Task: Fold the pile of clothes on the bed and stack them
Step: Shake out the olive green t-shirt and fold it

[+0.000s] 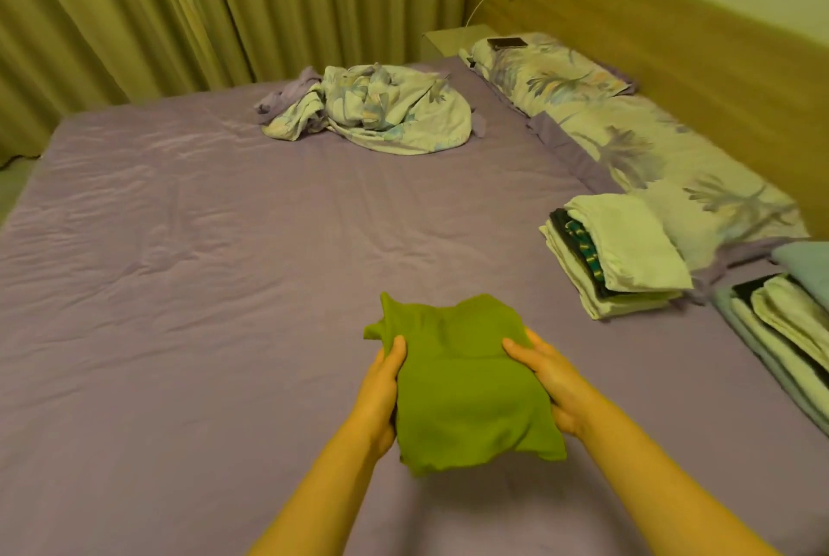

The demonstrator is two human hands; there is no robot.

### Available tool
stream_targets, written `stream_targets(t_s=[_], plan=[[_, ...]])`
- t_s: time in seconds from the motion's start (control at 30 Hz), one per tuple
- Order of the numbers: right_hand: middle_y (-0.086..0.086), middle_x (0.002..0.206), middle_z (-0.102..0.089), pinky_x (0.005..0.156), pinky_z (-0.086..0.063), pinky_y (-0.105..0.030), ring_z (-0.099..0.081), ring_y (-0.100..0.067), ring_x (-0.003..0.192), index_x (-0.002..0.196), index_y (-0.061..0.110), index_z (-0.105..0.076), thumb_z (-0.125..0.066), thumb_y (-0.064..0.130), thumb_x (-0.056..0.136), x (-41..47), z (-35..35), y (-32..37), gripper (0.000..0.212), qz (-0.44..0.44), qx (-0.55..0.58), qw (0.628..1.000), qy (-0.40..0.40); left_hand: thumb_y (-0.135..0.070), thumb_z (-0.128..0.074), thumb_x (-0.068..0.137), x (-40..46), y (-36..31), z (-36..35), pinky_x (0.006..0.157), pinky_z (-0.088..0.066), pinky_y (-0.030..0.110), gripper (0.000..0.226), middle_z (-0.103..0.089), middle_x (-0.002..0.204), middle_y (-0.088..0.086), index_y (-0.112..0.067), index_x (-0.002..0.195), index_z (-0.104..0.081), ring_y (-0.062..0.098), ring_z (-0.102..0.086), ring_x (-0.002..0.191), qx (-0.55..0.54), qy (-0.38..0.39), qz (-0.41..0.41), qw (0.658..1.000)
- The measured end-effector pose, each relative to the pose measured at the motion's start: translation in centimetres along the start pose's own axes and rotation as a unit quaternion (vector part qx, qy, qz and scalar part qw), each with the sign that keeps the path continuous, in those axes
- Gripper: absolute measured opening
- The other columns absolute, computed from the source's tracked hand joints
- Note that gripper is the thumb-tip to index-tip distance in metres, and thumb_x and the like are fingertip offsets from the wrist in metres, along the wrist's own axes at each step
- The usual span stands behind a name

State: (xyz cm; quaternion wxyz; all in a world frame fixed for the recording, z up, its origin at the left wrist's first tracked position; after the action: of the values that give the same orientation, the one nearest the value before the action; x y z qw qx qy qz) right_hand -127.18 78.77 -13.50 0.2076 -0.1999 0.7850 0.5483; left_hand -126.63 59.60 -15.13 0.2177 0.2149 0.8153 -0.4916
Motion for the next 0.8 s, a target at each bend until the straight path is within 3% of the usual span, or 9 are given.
stream_targets(t_s=[0.17, 0.33, 0.43, 0.53, 0.8], plan=[[-0.009, 0.116, -0.068, 0.091, -0.050, -0.046, -0.064, -0.030, 0.106, 0.122, 0.020, -0.055, -0.048, 0.013, 0.096, -6.1, 8.7, 5.2, 0.029, 0.030, -0.012, 0.999, 0.013, -0.041, -0.042, 0.098, -4.0, 2.5, -11.1, 0.072, -0.057, 0.033, 0.026, -0.070, 0.111, -0.008, -0.037, 0.122, -0.052, 0.016, -0.069, 0.099, 0.025, 0.060, 0.007, 0.998], [-0.006, 0.119, -0.066, 0.092, -0.049, -0.046, -0.062, -0.029, 0.110, 0.124, 0.027, -0.053, -0.049, 0.012, 0.096, -11.3, 16.0, 10.1, 0.031, 0.044, -0.042, 0.997, 0.043, -0.043, -0.042, 0.098, -6.8, 4.7, -20.4, 0.073, -0.056, 0.033, 0.040, -0.064, 0.122, -0.005, -0.035, 0.137, -0.042, 0.016, -0.067, 0.102, 0.046, 0.073, -0.013, 0.996], [-0.003, 0.115, -0.068, 0.086, -0.053, -0.042, -0.065, -0.026, 0.105, 0.118, 0.029, -0.055, -0.050, 0.012, 0.096, -13.7, 19.0, 13.1, 0.028, 0.058, -0.050, 0.996, 0.048, -0.044, -0.042, 0.098, -8.0, 5.3, -24.6, 0.075, -0.055, 0.034, 0.042, -0.063, 0.124, -0.004, -0.035, 0.139, -0.040, 0.017, -0.066, 0.103, 0.050, 0.080, -0.013, 0.996], [0.000, 0.113, -0.069, 0.078, -0.056, -0.037, -0.067, -0.023, 0.102, 0.117, 0.030, -0.055, -0.050, 0.012, 0.096, -14.8, 20.8, 15.4, 0.028, 0.065, -0.049, 0.995, 0.051, -0.045, -0.042, 0.097, -8.4, 5.3, -27.5, 0.077, -0.055, 0.036, 0.044, -0.063, 0.124, -0.005, -0.036, 0.140, -0.040, 0.018, -0.066, 0.105, 0.049, 0.088, -0.020, 0.995], [-0.006, 0.121, -0.065, 0.085, -0.053, -0.040, -0.063, -0.027, 0.108, 0.129, 0.024, -0.050, -0.052, 0.013, 0.095, -13.1, 22.0, 19.1, 0.036, 0.099, -0.051, 0.993, 0.045, -0.048, -0.043, 0.096, -6.0, 3.0, -30.5, 0.067, -0.056, 0.034, 0.041, -0.069, 0.110, -0.006, -0.035, 0.135, -0.043, 0.016, -0.070, 0.094, 0.062, 0.098, -0.007, 0.993]])
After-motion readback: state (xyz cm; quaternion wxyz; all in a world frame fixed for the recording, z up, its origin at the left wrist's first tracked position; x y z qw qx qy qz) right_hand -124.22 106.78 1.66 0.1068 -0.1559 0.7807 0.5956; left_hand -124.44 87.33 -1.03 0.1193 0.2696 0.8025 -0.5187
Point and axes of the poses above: each hand's wrist, its own x-axis towards the middle knuckle, its own z-axis out of the back of the hand, y = z × x, the point moved 8 cm from there along x, towards the middle knuckle
